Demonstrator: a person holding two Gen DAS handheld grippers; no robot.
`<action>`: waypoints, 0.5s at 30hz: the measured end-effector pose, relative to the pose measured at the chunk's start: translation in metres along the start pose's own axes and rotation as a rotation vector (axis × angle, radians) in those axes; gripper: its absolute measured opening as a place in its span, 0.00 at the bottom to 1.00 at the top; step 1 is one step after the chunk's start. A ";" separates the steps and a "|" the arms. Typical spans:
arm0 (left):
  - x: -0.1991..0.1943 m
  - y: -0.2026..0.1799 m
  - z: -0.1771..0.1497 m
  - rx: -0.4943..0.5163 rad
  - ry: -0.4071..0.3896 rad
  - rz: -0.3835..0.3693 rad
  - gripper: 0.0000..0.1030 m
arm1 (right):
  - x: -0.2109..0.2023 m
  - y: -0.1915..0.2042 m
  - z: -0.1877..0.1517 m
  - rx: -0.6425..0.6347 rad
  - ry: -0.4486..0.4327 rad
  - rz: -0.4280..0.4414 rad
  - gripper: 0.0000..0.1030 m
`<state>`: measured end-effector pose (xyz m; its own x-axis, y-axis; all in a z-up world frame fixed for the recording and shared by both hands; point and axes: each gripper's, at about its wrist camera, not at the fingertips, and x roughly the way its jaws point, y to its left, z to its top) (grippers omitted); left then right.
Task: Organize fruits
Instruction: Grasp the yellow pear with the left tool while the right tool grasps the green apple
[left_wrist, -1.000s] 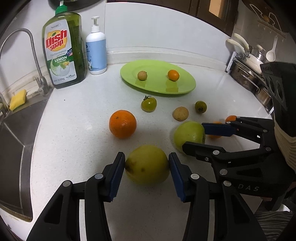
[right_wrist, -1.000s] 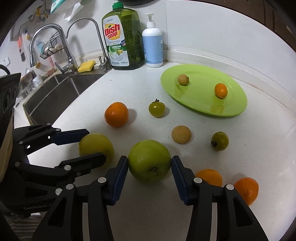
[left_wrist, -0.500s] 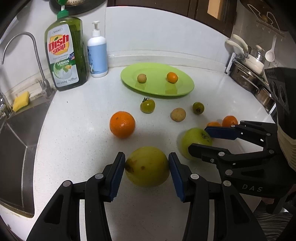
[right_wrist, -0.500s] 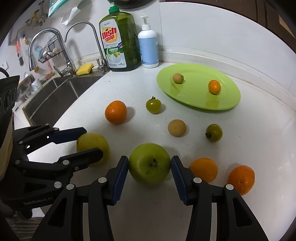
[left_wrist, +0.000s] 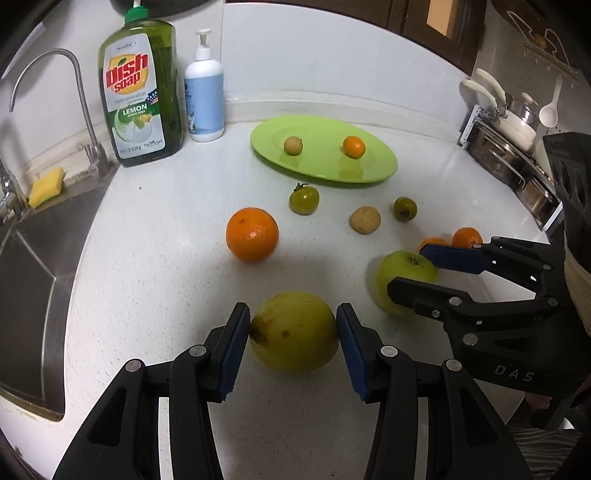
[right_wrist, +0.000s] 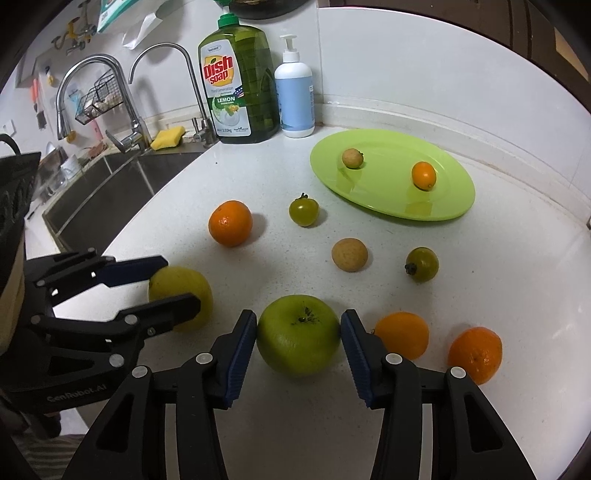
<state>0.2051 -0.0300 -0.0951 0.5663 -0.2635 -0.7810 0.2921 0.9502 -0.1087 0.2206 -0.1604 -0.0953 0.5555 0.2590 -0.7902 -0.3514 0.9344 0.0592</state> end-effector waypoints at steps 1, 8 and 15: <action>0.000 0.000 0.000 0.000 0.000 0.000 0.47 | 0.000 0.000 0.000 -0.001 0.000 0.000 0.48; 0.005 -0.002 -0.001 0.008 0.017 0.004 0.48 | 0.010 -0.006 -0.004 0.035 0.045 0.021 0.50; 0.010 0.000 -0.003 -0.002 0.038 0.000 0.48 | 0.011 -0.001 -0.008 0.022 0.049 0.016 0.49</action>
<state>0.2082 -0.0320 -0.1047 0.5366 -0.2568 -0.8038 0.2905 0.9506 -0.1097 0.2210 -0.1610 -0.1089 0.5127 0.2619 -0.8177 -0.3429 0.9356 0.0847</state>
